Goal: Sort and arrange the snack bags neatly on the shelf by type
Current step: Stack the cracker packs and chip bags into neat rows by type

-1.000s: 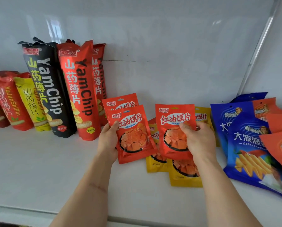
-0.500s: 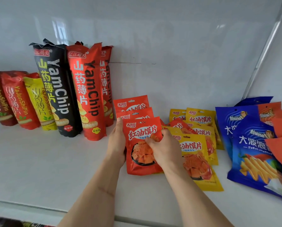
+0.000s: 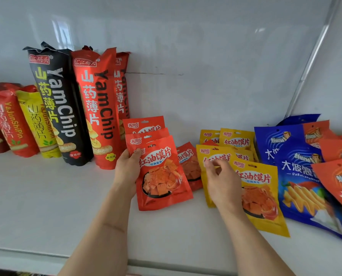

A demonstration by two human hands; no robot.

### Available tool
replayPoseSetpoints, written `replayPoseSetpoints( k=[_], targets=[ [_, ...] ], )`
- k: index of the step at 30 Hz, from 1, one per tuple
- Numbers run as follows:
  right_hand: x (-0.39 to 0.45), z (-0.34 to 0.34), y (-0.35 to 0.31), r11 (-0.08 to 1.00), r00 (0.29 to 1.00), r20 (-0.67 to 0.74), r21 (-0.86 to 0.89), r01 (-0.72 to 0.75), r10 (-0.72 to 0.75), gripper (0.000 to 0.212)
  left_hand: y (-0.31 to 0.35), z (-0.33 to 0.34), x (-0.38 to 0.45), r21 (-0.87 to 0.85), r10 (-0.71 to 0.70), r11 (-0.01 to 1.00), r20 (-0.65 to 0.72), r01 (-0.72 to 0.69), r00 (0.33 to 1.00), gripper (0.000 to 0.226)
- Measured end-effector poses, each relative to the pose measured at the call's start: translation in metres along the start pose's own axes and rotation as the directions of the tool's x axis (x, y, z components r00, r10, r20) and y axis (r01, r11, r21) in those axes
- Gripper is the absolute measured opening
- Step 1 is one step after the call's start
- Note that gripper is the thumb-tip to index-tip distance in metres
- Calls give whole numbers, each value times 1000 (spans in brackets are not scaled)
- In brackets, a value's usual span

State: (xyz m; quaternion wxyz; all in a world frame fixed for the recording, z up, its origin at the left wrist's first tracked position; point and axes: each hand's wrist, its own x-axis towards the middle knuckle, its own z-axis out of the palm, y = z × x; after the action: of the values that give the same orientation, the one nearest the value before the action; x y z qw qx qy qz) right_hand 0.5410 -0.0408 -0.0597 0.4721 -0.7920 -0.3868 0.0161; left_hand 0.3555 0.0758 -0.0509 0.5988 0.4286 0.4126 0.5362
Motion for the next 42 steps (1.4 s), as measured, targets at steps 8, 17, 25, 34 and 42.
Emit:
replayPoseSetpoints(
  k=[8,17,25,34,42],
  targets=[
    [8,-4,17,976,998,-2,-209,53,-55,32,-3,2,1,-17,-39,999,14,39,999,13],
    [22,18,1,829,983,176,-540,143,-55,64,-4,-1,17,-14,-105,994,3,105,994,17],
    [27,27,5,816,994,109,-576,54,10,70,-10,-1,27,-41,-111,993,28,112,993,17],
    [37,13,18,946,999,47,-324,10,6,21,-6,2,37,-16,-112,993,43,113,993,22],
    [32,19,7,830,997,78,-557,45,-1,66,-12,2,43,39,-114,993,55,112,992,19]
  ],
)
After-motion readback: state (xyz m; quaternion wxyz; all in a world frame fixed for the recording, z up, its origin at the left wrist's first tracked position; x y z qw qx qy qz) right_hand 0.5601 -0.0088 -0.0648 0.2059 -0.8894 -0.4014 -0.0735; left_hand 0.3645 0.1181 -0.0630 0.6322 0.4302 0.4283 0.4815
